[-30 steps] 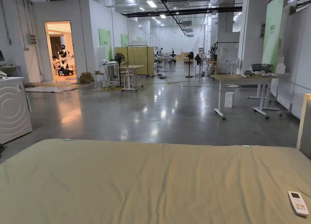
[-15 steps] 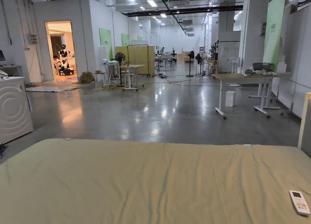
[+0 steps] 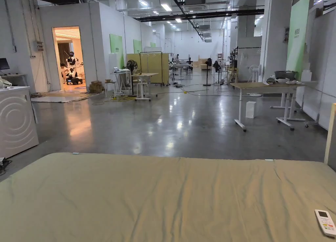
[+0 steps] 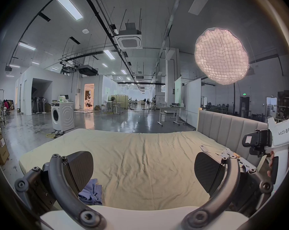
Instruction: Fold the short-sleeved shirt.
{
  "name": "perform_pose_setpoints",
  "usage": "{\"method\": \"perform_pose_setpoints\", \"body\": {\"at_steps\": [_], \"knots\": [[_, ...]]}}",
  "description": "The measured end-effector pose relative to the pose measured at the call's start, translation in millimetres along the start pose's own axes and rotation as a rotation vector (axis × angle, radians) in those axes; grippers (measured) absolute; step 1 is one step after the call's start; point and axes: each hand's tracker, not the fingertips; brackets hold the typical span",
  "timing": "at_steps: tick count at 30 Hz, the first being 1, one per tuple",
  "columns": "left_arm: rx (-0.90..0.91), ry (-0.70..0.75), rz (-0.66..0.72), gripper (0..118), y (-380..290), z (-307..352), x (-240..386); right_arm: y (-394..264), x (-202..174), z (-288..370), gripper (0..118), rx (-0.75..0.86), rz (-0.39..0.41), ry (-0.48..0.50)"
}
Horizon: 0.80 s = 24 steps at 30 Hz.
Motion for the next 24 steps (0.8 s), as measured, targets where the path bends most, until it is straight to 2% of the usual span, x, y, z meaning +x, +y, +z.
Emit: {"method": "perform_pose_setpoints", "body": {"at_steps": [2,7,13,15,16,18,20,23,24], "knots": [[0.002,-0.004,-0.004,118,1,1,1,-1,-1,0,118,0.022,0.010,0.002],[0.002,-0.012,-0.014,118,0,3,2,1,4,6,118,0.068,-0.056,0.028],[0.003,-0.018,0.003,118,0,3,1,5,9,6,118,0.052,-0.047,0.013],[0.006,-0.020,0.004,118,2,4,1,1,8,9,118,0.118,-0.034,-0.032],[0.009,-0.019,0.001,118,2,4,1,0,6,10,118,0.132,-0.010,-0.058],[0.015,-0.015,-0.005,118,3,6,1,-1,5,12,118,0.144,0.022,-0.045],[0.019,-0.014,-0.006,118,4,7,1,0,2,21,118,0.214,0.090,0.045],[0.024,-0.008,-0.003,118,5,8,0,-1,6,30,118,0.412,0.237,0.206],[0.025,-0.010,-0.002,118,6,8,0,3,-2,38,118,0.450,0.301,0.168]]}}
